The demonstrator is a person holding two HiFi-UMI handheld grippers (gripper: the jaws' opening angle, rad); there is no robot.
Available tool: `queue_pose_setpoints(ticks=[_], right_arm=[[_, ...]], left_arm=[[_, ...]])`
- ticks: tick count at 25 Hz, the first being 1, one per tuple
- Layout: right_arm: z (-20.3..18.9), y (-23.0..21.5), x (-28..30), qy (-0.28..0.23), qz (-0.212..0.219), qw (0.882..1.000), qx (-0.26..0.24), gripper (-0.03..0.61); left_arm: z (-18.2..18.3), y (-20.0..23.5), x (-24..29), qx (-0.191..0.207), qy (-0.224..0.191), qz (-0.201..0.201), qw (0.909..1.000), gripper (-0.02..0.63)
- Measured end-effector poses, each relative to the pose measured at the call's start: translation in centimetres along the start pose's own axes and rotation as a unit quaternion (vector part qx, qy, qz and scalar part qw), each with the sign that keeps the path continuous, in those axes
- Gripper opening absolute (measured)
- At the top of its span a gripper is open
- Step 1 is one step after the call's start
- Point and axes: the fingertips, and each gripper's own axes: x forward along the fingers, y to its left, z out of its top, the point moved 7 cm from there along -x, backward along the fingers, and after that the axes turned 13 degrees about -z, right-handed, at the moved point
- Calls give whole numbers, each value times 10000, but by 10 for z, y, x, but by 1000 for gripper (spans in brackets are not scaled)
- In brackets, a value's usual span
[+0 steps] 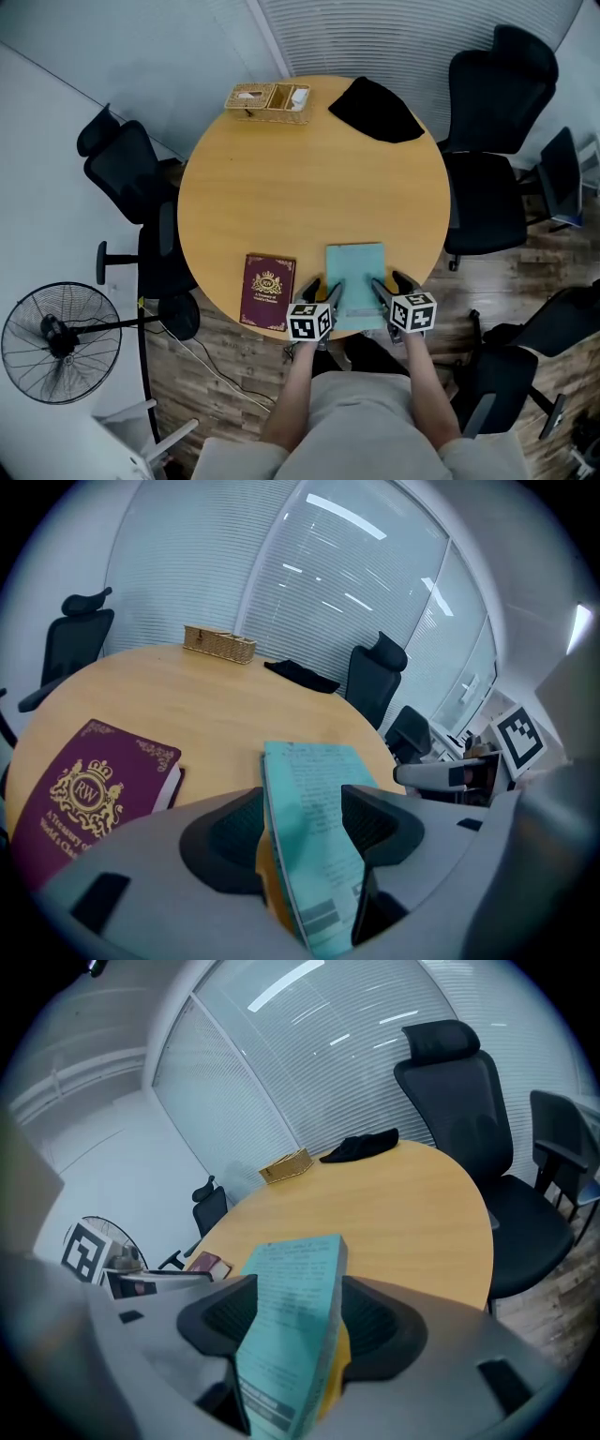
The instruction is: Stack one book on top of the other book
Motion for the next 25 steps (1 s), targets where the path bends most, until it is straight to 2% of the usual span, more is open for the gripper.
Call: queue_pose_setpoints(ticks=[8,13,22,25], right_arm=[[-24,-3,13,223,-46,9997,131,275],[-36,-4,22,310,-57,9994,147,275],[-50,1,26,423,-63,9990,122,267],[-50,2,26,405,-132,9990,110,264]], left_arm=[[-16,7,16,-171,306,-70,9994,275],[-28,9,26,-497,245,-124,9984,275],[-41,8,29,-540,289,-194,9979,275],[-39,6,31,-512,345,-208,9979,255]])
